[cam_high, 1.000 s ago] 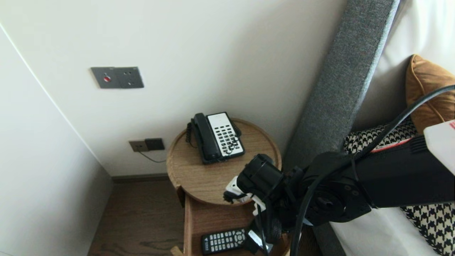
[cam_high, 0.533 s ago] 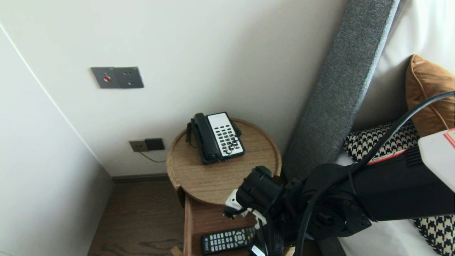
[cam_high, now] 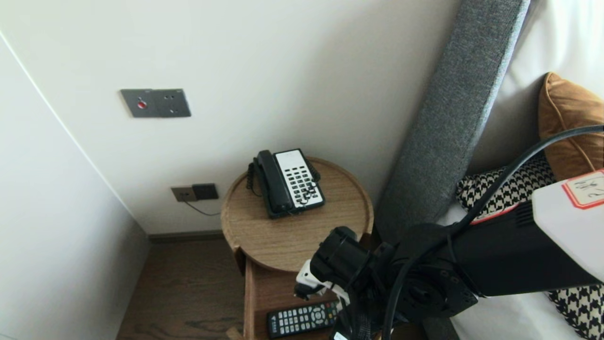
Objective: Take the remote control out of the drawer one by one and place them on the table
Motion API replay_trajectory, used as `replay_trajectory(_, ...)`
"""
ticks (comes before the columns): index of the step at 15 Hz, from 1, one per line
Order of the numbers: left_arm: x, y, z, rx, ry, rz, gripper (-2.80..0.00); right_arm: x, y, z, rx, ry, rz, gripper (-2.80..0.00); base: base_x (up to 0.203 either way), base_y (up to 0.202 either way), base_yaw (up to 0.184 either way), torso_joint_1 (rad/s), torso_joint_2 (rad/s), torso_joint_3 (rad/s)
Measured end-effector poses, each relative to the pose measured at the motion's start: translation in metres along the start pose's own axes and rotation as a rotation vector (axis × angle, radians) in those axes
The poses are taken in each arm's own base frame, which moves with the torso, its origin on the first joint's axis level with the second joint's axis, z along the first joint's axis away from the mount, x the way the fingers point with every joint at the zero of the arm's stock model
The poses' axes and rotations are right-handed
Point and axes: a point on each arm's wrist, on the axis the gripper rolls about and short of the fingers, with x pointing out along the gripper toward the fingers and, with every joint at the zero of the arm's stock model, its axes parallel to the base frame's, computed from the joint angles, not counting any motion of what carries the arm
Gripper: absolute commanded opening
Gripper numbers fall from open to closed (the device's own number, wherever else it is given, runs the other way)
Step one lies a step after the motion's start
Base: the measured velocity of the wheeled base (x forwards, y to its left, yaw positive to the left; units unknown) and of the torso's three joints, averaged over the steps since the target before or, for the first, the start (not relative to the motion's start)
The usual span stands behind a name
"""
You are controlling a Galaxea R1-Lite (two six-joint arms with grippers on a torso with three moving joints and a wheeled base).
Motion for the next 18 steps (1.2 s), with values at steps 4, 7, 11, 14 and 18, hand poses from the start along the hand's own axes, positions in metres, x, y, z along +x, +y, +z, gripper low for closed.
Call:
replay_trajectory(4, 0.000, 0.000, 0.000, 0.000, 0.000, 0.000, -2.80, 0.017, -0.001, 0.008, -0.065, -0.047, -0.011, 0.00, 0.000, 0.000, 0.000, 0.000, 0.00, 0.000)
replay_trajectory(7, 0.000, 0.000, 0.000, 0.000, 0.000, 0.000, -2.80, 0.030, 0.001, 0.007, -0.089, -0.022, -0.007, 0.00, 0.000, 0.000, 0.000, 0.000, 0.00, 0.000)
replay_trajectory(11, 0.000, 0.000, 0.000, 0.000, 0.000, 0.000, -2.80, 0.039, 0.003, 0.003, -0.150, -0.010, -0.008, 0.00, 0.000, 0.000, 0.000, 0.000, 0.00, 0.000)
replay_trajectory(14, 0.000, 0.000, -0.001, 0.000, 0.001, 0.000, -2.80, 0.045, 0.003, 0.003, -0.188, -0.058, -0.024, 0.00, 0.000, 0.000, 0.000, 0.000, 0.00, 0.000)
replay_trajectory(18, 0.000, 0.000, -0.001, 0.000, 0.002, 0.000, -2.80, 0.052, 0.002, 0.001, -0.207, -0.043, -0.014, 0.00, 0.000, 0.000, 0.000, 0.000, 0.00, 0.000)
